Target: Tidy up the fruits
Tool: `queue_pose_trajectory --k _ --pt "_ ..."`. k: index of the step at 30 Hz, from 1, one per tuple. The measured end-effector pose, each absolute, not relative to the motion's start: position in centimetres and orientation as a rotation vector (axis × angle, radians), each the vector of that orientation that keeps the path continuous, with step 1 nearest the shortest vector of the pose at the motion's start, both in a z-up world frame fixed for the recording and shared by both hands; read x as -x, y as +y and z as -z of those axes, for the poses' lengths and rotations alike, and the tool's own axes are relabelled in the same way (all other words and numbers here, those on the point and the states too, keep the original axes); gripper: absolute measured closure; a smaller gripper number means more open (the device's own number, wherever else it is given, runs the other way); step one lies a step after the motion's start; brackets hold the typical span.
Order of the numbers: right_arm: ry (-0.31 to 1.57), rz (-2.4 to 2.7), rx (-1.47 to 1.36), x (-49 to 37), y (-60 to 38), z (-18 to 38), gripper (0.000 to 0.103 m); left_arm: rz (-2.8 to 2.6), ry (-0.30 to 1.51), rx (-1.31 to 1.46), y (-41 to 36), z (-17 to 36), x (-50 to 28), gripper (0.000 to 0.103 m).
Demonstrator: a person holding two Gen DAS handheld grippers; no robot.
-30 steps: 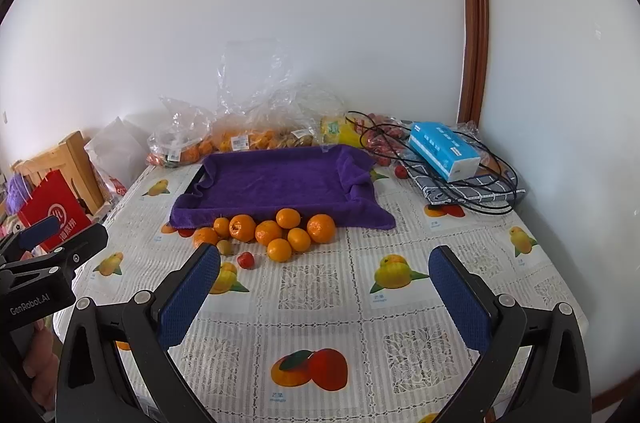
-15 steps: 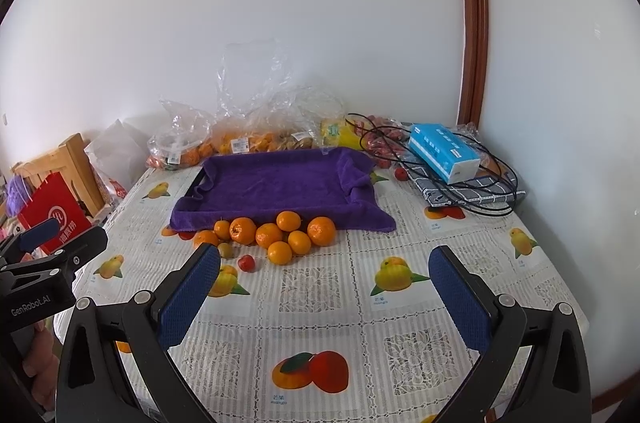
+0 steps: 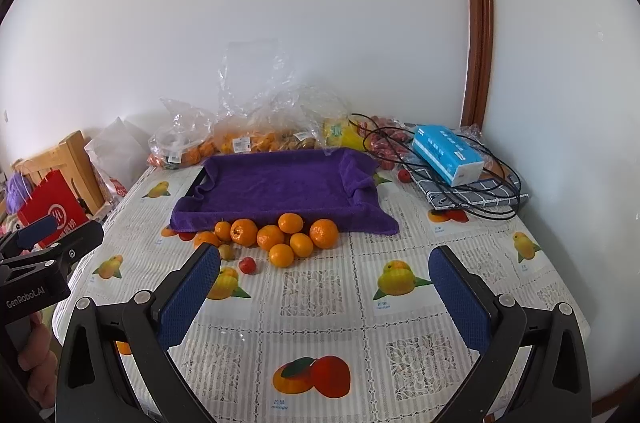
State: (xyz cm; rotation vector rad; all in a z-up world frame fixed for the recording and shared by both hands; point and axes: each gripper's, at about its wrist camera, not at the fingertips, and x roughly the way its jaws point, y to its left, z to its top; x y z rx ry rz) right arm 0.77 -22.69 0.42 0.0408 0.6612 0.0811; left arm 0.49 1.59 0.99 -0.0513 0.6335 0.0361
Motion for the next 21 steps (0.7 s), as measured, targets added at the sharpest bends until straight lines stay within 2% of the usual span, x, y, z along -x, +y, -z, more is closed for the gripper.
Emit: queue_pose_trajectory --k 21 --pt "0.720 -0.025 -0.031 -6.6 -21.8 3.0 0.000 -0.044 0.662 0.015 2.5 2.2 -6.0 0.001"
